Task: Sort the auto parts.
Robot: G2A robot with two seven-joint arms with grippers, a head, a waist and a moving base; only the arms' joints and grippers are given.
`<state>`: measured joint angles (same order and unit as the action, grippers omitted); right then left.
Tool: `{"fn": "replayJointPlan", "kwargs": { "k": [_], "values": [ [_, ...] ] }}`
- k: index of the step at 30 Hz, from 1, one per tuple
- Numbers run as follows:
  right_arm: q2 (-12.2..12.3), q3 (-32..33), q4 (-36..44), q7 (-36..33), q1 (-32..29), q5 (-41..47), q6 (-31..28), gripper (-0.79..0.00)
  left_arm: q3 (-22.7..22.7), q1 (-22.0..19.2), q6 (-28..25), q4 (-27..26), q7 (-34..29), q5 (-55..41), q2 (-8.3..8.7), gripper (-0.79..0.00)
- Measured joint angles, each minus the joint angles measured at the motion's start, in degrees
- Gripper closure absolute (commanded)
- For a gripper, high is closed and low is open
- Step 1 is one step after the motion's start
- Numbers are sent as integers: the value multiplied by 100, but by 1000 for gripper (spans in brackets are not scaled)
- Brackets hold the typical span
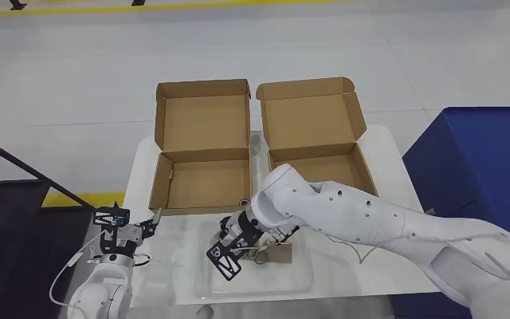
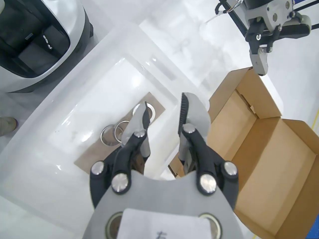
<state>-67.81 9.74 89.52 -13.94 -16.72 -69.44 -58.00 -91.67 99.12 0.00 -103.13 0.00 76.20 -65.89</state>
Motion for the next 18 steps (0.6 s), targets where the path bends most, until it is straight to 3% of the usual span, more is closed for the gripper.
{"fn": "replayJointPlan", "kwargs": {
  "k": [3, 6, 8, 11, 15, 18],
  "values": [
    [-30, 0, -237, -94, -180, 335, 0, 0, 0, 0, 0, 0, 0, 0, 0, -785],
    [-220, 0, -817, -1265, -328, 1500, 0, 0, 0, 0, 0, 0, 0, 0, 0, -785],
    [-427, 0, -1008, -2431, -287, 2568, 0, 0, 0, 0, 0, 0, 0, 0, 0, -785],
    [-729, 0, -1295, -3522, -233, 3376, 89, 0, 0, 0, 0, 0, 0, 0, 0, -785],
    [-1078, 0, -1782, -3386, -339, 3047, 122, 0, 0, 0, 0, 0, 0, 0, 0, -785],
    [-1090, 0, -1810, -3346, -345, 3021, 116, 0, 0, 0, 0, 0, 0, 0, 0, -785]
  ]
}}
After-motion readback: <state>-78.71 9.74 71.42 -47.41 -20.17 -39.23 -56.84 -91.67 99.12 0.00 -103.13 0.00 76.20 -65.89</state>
